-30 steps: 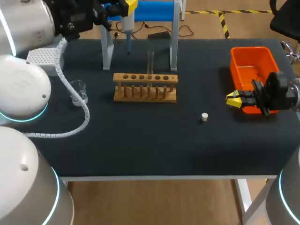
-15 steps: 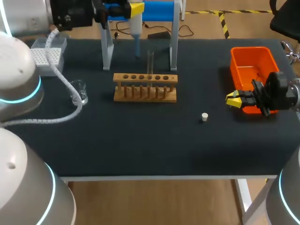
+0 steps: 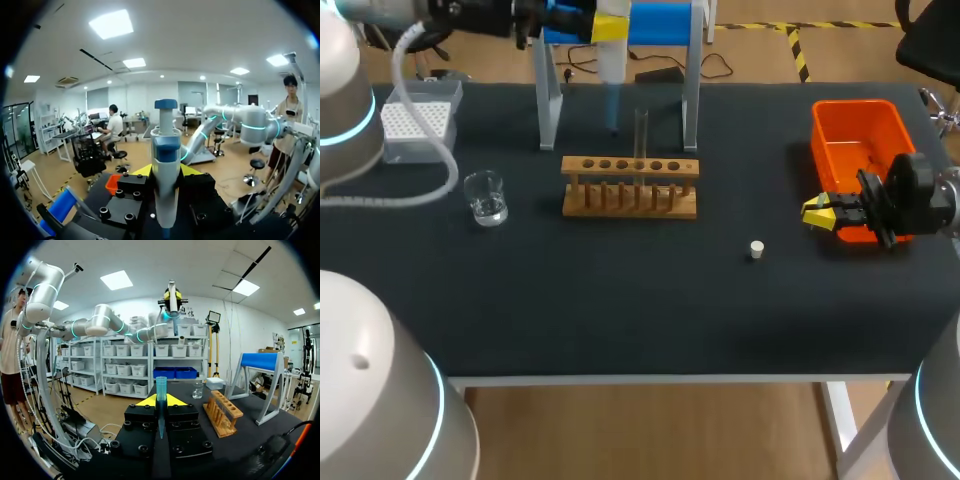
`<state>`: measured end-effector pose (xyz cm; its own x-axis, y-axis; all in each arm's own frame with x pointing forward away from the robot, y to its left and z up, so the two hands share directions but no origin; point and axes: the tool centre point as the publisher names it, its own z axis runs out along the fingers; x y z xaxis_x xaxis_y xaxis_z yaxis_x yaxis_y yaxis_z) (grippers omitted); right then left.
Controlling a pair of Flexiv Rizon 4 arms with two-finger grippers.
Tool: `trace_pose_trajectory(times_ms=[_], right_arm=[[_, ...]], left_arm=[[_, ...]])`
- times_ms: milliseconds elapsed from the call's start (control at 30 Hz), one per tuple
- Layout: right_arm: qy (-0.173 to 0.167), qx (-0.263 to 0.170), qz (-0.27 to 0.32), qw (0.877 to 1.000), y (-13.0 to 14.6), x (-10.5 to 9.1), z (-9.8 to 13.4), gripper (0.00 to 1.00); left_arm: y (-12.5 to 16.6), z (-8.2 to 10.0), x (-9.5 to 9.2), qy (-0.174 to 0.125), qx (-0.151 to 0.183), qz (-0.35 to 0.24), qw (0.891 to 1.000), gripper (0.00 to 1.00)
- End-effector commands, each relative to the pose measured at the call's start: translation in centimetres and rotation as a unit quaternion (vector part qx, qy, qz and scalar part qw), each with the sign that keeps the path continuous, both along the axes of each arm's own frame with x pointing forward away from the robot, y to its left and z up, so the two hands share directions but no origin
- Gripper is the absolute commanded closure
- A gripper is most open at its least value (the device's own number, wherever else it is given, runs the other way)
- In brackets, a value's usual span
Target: Invert the test tube, pick up the pipette, mount the tip to pipette, aspirate from beaker and dispense into the tube, eject the tip, return the pipette, and cap with the stopper.
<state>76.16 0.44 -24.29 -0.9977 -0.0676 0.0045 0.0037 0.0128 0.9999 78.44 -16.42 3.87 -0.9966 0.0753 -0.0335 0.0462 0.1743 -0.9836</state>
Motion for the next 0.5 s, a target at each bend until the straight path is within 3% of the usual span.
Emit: trace_pose_trajectory(times_ms=[33, 233, 500], right_arm=[[0.0, 0.0, 0.0, 1.0, 0.0, -0.1, 0.0, 1.0], [0.0, 0.0, 0.0, 1.0, 0.0, -0.1, 0.0, 1.0], [0.0, 0.0, 0.0, 1.0, 0.0, -0.1, 0.0, 1.0]], left_arm=[[0.4, 0.4, -0.8, -0.003, 0.016, 0.055, 0.998, 1.0], [0.2, 0.0, -2.2, -0.002, -0.003, 0.122, 0.992, 1.0], [-0.1, -0.4, -2.5, -0.003, -0.029, 0.124, 0.992, 1.0]])
